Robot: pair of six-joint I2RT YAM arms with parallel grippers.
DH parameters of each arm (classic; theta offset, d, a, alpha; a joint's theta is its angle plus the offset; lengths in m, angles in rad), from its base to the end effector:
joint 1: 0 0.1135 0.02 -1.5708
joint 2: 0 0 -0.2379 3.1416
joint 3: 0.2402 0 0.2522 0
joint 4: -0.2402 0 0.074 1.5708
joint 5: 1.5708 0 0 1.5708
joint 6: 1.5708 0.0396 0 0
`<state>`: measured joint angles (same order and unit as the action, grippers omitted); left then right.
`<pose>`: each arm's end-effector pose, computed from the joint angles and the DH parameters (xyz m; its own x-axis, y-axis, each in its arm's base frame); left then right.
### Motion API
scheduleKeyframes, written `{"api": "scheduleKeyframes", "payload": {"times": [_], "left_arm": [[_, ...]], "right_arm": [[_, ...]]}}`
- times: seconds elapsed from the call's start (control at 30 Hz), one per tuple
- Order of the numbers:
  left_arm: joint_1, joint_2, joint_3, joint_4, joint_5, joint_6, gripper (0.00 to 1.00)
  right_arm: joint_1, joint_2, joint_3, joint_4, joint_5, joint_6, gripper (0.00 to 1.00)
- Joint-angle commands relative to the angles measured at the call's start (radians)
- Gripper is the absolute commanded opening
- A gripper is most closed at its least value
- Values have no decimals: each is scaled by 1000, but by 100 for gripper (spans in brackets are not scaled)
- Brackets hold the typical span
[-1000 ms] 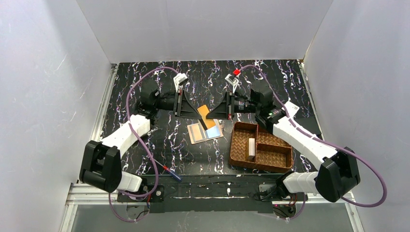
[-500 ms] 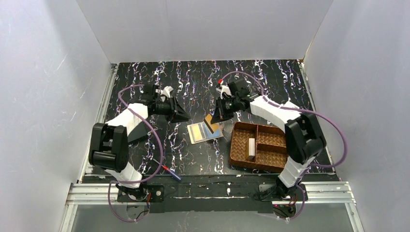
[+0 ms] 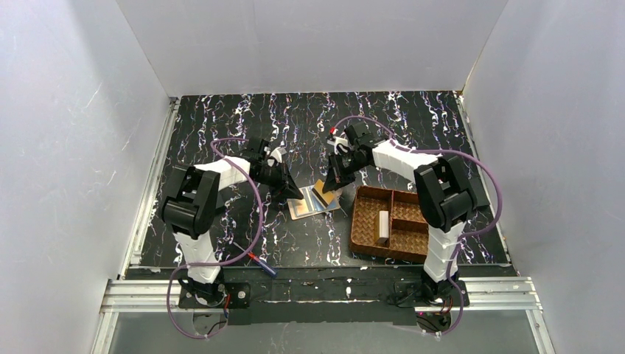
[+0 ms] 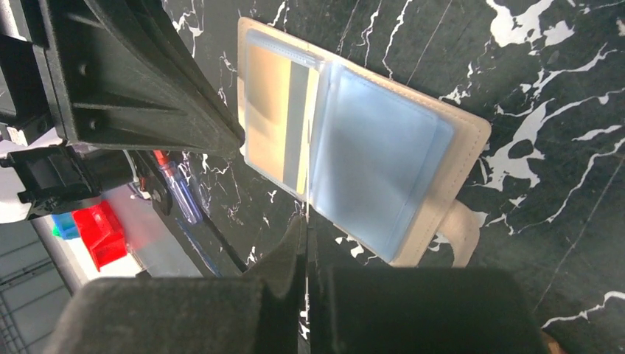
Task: Put the credit cards into the card holder
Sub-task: Insert the credit card into the card holder.
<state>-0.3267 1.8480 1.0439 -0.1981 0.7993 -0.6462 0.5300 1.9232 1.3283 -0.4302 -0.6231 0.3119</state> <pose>0.3252 -0.1402 0.1219 -0.9920 -0.1071 -0.0661 -0.0101 0.5911 -0.8065 0.3280 0.2190 0.1584 -0.9081 -0.2432 -0.3409 -0.4131 0.6537 0.6340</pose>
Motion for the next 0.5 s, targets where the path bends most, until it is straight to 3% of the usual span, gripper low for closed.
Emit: {"api": "scheduleKeyframes", "payload": {"times": [0.0, 0.47], "left_arm": [[-4, 25, 27, 5, -12, 33, 3], [-3, 97, 46, -158, -167, 125, 0]], "right_arm": [[-3, 33, 60, -37, -53, -43, 1], [-10, 60, 38, -5, -95, -43, 1]]}}
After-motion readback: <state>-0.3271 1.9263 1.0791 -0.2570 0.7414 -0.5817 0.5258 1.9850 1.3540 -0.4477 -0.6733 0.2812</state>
